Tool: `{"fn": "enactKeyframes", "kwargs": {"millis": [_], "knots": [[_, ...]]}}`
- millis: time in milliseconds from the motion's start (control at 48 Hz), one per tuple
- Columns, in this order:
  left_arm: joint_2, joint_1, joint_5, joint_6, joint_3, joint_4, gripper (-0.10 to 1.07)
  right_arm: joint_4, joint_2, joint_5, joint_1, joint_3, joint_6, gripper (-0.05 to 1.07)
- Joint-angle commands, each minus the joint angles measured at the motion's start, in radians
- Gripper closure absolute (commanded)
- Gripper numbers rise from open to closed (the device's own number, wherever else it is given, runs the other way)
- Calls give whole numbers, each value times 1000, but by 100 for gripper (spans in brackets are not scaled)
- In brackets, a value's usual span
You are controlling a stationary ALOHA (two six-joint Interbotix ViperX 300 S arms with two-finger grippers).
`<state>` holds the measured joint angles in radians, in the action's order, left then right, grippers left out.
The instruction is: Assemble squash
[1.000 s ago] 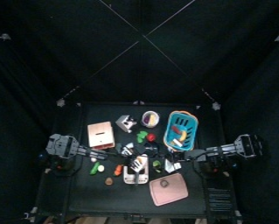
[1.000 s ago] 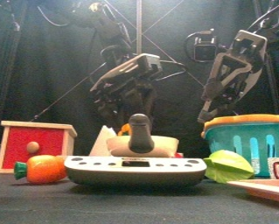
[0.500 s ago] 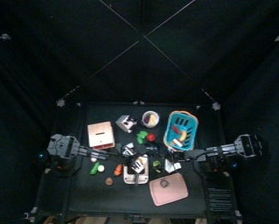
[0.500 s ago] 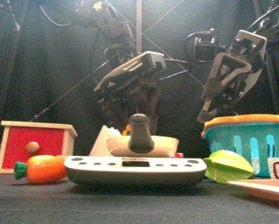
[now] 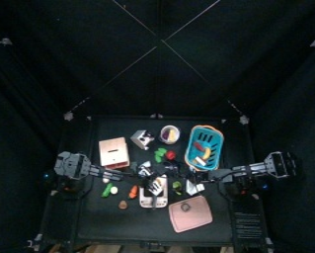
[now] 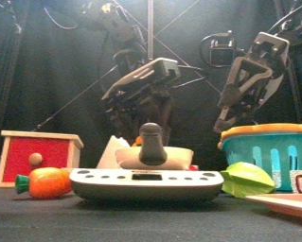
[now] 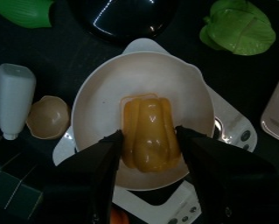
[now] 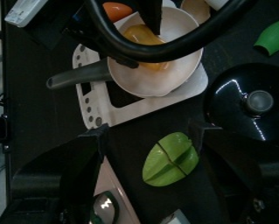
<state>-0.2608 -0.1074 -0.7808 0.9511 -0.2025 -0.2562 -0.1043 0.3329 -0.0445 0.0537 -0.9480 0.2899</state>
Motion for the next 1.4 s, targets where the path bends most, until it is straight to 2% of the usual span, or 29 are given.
{"fn": "enactKeyframes", "kwargs": {"millis": [0, 792, 1167, 1375], "knots": [[25, 2, 2, 0, 28, -5, 17, -2, 15, 8, 3, 8, -2, 2], [23, 2, -15, -2, 35, -35, 17, -2, 17, 8, 5, 8, -2, 2], [25, 2, -14, -5, 35, -63, 4, 0, 15, 14, 5, 8, -2, 2], [40, 2, -9, 6, 37, -97, 3, 2, 15, 14, 6, 8, -2, 2]]}}
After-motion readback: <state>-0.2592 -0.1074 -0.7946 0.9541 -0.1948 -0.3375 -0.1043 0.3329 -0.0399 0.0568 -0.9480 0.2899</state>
